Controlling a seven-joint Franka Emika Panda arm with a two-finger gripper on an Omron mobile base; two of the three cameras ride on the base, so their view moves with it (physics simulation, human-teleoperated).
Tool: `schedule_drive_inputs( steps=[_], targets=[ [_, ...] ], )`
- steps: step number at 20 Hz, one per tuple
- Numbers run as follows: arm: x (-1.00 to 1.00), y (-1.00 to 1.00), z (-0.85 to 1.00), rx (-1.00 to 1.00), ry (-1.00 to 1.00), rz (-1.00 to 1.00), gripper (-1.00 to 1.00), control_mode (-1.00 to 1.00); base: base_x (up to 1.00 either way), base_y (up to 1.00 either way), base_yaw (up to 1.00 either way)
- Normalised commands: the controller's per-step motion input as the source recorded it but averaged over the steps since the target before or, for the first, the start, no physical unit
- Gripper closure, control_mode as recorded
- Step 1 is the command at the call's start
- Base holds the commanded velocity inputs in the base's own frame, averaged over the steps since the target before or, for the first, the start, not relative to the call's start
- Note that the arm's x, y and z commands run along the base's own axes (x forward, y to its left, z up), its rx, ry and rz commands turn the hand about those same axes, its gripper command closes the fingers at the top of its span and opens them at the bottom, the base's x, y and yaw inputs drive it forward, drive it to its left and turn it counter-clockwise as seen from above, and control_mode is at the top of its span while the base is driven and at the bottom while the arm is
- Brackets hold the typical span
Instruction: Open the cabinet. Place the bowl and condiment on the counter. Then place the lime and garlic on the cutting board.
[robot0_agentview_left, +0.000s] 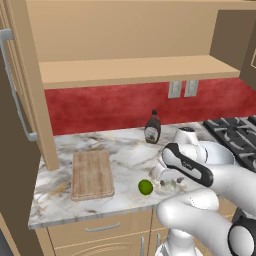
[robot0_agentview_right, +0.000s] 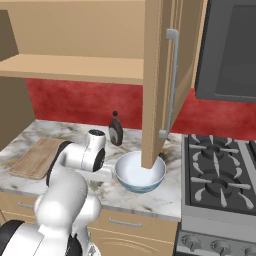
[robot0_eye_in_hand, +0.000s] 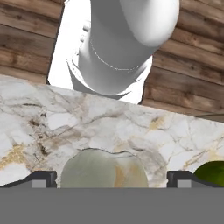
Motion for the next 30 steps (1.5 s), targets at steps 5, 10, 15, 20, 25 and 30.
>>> schedule_drive_inputs(
  steps=[5,10,15,20,25,30],
  targets=[
    [0.00,0.11,-0.56,0.00,0.00,0.05,-1.00,-1.00,0.00,0.00,0.00],
    [0.00,0.01,-0.52,0.00,0.00,0.05,1.00,-1.00,0.00,0.00,0.00],
    [-0.25,0.01,-0.23,0.00,0.00,0.03,1.00,-1.00,0.00,0.00,0.00],
    [-0.45,0.00,0.00,0.00,-0.02,0.00,1.00,-1.00,0.00,0.00,0.00],
    [-0.17,0.00,0.32,0.00,-0.17,0.00,1.00,-1.00,0.00,0.00,0.00],
    [-0.05,0.00,0.84,-0.01,-0.35,0.00,1.00,-1.00,0.00,0.00,0.00]
  ],
)
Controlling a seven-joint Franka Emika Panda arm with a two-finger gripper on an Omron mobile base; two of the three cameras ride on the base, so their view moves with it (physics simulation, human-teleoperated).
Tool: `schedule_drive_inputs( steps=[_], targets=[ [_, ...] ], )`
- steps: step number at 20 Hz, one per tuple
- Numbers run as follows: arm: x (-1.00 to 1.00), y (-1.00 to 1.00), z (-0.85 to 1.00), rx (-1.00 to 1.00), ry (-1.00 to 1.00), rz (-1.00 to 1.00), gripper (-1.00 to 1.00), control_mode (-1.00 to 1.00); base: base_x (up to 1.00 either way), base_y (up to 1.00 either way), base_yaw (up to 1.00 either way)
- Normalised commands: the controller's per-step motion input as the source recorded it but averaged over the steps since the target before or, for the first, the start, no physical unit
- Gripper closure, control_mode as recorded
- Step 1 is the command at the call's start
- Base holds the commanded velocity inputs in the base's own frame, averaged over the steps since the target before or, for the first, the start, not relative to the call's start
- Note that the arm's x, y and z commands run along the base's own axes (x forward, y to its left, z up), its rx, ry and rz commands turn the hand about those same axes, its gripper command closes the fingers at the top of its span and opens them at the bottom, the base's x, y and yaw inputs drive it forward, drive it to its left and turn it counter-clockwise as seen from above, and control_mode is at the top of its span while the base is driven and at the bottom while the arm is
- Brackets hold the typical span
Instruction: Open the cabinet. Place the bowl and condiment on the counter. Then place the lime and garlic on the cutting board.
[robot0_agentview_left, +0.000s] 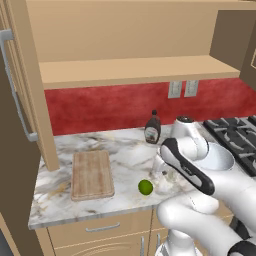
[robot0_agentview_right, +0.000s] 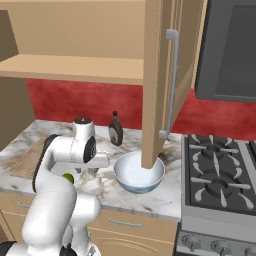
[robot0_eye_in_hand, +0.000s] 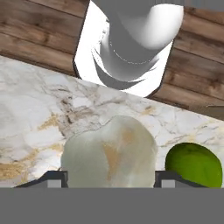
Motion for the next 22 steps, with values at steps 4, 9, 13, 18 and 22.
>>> schedule_drive_inputs(
  steps=[4,9,13,18,22],
  targets=[
    [0.00,0.28,0.71,-0.01,-0.34,0.05,1.00,-1.00,0.00,0.00,0.00],
    [0.00,0.87,0.32,0.00,-0.30,0.12,1.00,-1.00,0.00,0.00,0.00],
    [0.11,0.98,0.51,0.00,-0.29,0.12,1.00,-1.00,0.00,0.00,0.00],
    [0.35,0.92,0.69,0.00,-0.19,0.08,1.00,-1.00,0.00,0.00,0.00],
    [0.50,0.74,0.49,0.00,-0.03,0.01,1.00,-1.00,0.00,0.00,0.00]
  ],
)
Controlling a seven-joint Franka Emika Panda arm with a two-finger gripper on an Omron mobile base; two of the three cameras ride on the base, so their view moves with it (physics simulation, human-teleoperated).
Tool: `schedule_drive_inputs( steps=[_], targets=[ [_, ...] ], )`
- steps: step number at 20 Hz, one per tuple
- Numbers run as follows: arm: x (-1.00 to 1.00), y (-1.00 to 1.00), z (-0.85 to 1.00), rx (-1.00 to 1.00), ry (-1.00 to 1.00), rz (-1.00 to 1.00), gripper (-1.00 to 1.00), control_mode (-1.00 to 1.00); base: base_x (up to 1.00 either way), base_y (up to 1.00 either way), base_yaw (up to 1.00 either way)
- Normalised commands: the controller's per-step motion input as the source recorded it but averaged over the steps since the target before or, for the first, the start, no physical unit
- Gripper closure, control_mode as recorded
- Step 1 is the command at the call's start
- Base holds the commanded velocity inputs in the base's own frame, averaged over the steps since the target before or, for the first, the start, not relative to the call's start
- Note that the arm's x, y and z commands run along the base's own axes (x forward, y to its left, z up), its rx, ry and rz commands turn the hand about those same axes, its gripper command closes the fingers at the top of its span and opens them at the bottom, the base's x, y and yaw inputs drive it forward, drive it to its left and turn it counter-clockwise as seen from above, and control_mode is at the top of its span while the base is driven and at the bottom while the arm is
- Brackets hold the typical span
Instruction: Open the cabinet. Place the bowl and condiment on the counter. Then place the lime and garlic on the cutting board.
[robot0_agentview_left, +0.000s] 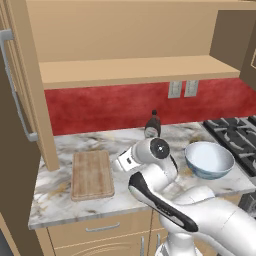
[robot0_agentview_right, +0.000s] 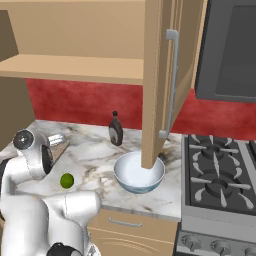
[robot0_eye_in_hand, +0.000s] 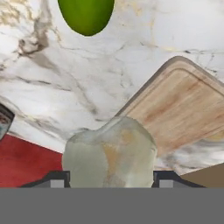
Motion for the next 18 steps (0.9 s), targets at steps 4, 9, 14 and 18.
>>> schedule_drive_inputs(
  steps=[4,9,14,18],
  targets=[
    [0.47,0.67,0.19,0.00,0.09,0.00,1.00,-1.00,0.00,0.00,0.00],
    [0.46,0.67,0.00,0.00,0.19,0.00,1.00,-1.00,0.00,0.00,0.00],
    [0.26,0.51,-0.06,0.00,0.17,0.00,1.00,-1.00,0.00,0.00,0.00],
    [0.14,0.29,-0.47,0.00,0.03,0.00,1.00,-1.00,0.00,0.00,0.00]
  ],
)
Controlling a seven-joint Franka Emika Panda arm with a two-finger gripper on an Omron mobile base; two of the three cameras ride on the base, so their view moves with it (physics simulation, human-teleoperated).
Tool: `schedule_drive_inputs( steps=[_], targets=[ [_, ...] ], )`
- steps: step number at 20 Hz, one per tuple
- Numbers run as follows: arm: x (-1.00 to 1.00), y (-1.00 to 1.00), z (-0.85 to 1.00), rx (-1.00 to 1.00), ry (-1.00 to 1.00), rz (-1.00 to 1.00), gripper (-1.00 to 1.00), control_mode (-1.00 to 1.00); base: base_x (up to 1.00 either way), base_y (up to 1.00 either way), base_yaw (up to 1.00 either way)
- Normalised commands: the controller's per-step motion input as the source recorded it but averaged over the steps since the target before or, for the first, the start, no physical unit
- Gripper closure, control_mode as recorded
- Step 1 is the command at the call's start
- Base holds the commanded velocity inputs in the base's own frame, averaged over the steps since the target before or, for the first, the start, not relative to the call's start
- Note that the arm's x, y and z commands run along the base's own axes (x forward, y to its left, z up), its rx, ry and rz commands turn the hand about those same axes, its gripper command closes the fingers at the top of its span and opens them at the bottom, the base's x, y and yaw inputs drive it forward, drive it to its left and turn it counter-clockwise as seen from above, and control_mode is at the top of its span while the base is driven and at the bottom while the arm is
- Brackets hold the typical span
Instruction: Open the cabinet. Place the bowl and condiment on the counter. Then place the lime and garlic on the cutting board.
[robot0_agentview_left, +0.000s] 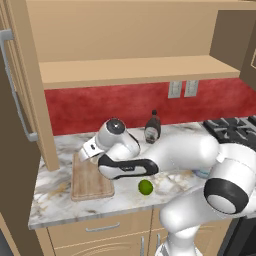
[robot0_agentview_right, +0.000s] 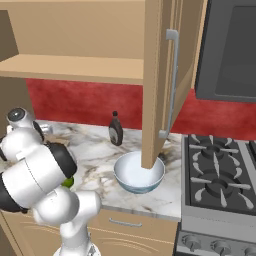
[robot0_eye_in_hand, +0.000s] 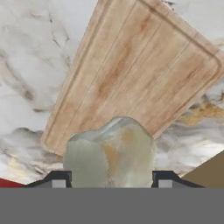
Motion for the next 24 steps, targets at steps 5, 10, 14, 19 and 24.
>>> schedule_drive_inputs(
  steps=[5,10,14,19,24],
  targets=[
    [0.06,0.19,-0.63,0.00,0.00,0.00,1.00,-1.00,0.00,0.00,0.00],
    [0.10,0.03,-0.45,0.00,0.00,0.00,1.00,-1.00,0.00,0.00,0.00],
    [0.00,0.00,-0.03,0.00,-0.01,0.00,-1.00,-1.00,0.00,0.00,0.00],
    [0.00,0.00,0.19,0.00,-0.03,0.00,-1.00,-1.00,0.00,0.00,0.00],
    [0.00,0.00,0.62,0.00,-0.02,0.00,-1.00,-1.00,0.00,0.00,0.00]
  ],
)
